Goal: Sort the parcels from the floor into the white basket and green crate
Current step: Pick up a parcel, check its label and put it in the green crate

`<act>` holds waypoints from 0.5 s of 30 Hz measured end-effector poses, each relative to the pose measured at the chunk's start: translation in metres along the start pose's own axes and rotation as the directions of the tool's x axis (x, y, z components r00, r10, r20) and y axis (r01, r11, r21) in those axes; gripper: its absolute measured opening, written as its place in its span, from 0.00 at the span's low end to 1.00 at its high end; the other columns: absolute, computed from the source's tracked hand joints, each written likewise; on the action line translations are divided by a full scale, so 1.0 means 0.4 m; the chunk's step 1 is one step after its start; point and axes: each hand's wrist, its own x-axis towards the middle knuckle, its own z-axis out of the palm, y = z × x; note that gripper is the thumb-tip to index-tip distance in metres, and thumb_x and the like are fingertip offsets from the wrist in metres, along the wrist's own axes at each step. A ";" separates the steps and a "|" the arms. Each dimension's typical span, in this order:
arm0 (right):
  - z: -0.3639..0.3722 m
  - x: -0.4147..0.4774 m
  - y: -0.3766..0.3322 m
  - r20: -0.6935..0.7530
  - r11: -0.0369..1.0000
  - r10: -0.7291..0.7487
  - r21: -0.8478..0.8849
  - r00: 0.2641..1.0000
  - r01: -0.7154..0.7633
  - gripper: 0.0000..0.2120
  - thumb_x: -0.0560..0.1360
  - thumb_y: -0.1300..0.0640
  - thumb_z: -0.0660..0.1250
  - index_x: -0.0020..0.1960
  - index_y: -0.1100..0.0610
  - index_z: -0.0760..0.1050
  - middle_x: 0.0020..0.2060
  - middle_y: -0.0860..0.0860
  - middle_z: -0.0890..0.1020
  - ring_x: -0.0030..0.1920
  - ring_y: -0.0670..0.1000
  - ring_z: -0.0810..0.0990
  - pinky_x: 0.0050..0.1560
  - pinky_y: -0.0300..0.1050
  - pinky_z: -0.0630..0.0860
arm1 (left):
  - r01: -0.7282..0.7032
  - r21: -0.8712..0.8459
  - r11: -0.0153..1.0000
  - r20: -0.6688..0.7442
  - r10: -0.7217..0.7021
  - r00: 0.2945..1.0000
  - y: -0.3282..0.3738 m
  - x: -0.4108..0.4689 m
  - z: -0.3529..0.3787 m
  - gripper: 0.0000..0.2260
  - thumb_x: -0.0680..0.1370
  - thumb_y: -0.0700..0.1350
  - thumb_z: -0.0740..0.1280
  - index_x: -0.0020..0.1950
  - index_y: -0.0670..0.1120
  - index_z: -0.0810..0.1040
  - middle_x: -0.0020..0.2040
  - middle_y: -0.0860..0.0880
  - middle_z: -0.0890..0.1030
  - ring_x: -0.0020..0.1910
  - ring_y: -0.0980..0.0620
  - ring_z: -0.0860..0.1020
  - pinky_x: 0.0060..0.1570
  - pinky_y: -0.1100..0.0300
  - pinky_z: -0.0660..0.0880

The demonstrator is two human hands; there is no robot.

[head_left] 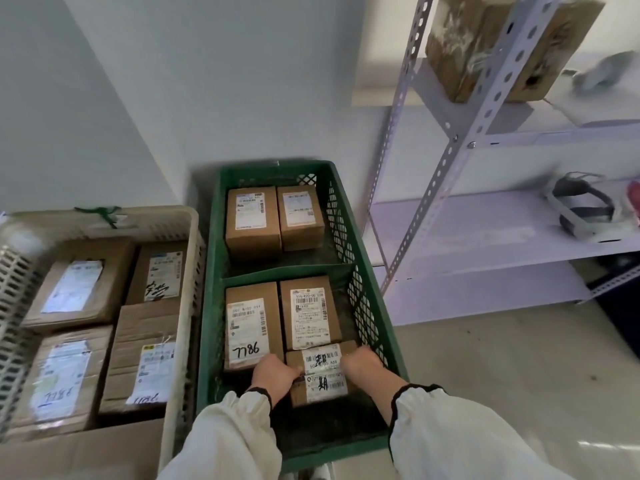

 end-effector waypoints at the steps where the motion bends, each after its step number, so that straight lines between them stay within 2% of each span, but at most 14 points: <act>1: 0.000 0.003 -0.001 -0.001 1.000 0.000 -0.011 1.000 0.000 0.12 0.80 0.59 0.57 0.60 0.60 0.71 0.59 0.55 0.77 0.58 0.53 0.77 0.54 0.40 0.73 | -0.002 0.012 1.000 -0.029 0.003 1.000 0.000 0.004 0.004 0.08 0.72 0.44 0.72 0.45 0.41 0.78 0.44 0.44 0.82 0.46 0.45 0.81 0.49 0.53 0.78; 6: 0.004 0.022 0.004 0.086 0.999 0.017 0.046 0.996 -0.021 0.17 0.79 0.59 0.58 0.66 0.64 0.70 0.62 0.59 0.76 0.62 0.56 0.75 0.60 0.44 0.72 | -0.002 0.071 0.998 -0.137 0.012 0.991 -0.003 0.011 0.019 0.08 0.72 0.46 0.72 0.42 0.41 0.80 0.40 0.45 0.82 0.42 0.46 0.80 0.47 0.54 0.78; 9: 0.012 0.031 0.003 0.058 0.996 0.063 0.066 0.996 -0.067 0.15 0.79 0.58 0.58 0.64 0.61 0.70 0.58 0.56 0.77 0.56 0.53 0.78 0.52 0.41 0.75 | -0.007 0.084 0.996 -0.186 0.023 0.982 -0.006 0.011 0.029 0.08 0.72 0.45 0.72 0.42 0.41 0.79 0.40 0.45 0.81 0.43 0.45 0.80 0.47 0.53 0.78; 11: 0.018 0.039 0.001 0.039 0.993 0.078 0.088 0.996 -0.081 0.14 0.78 0.58 0.60 0.62 0.60 0.71 0.56 0.55 0.78 0.52 0.52 0.78 0.47 0.39 0.74 | -0.004 0.111 0.994 -0.215 0.028 0.976 -0.008 0.010 0.035 0.08 0.73 0.46 0.72 0.42 0.42 0.78 0.40 0.46 0.81 0.42 0.46 0.80 0.46 0.53 0.78; 13: 0.020 0.039 -0.002 0.037 0.993 0.088 0.081 0.995 -0.091 0.14 0.78 0.58 0.61 0.62 0.60 0.70 0.56 0.55 0.78 0.48 0.52 0.77 0.46 0.40 0.73 | 0.001 0.142 0.990 -0.243 0.034 0.970 -0.013 0.008 0.039 0.08 0.74 0.47 0.71 0.43 0.43 0.77 0.40 0.47 0.80 0.42 0.47 0.79 0.44 0.55 0.77; 15: 0.026 0.042 -0.001 0.031 0.992 0.086 0.090 0.996 -0.088 0.12 0.77 0.58 0.61 0.60 0.60 0.72 0.55 0.55 0.78 0.50 0.52 0.78 0.49 0.41 0.76 | 0.003 0.160 0.987 -0.270 0.041 0.962 -0.021 0.009 0.043 0.06 0.74 0.46 0.70 0.44 0.44 0.77 0.41 0.47 0.80 0.42 0.47 0.79 0.43 0.56 0.77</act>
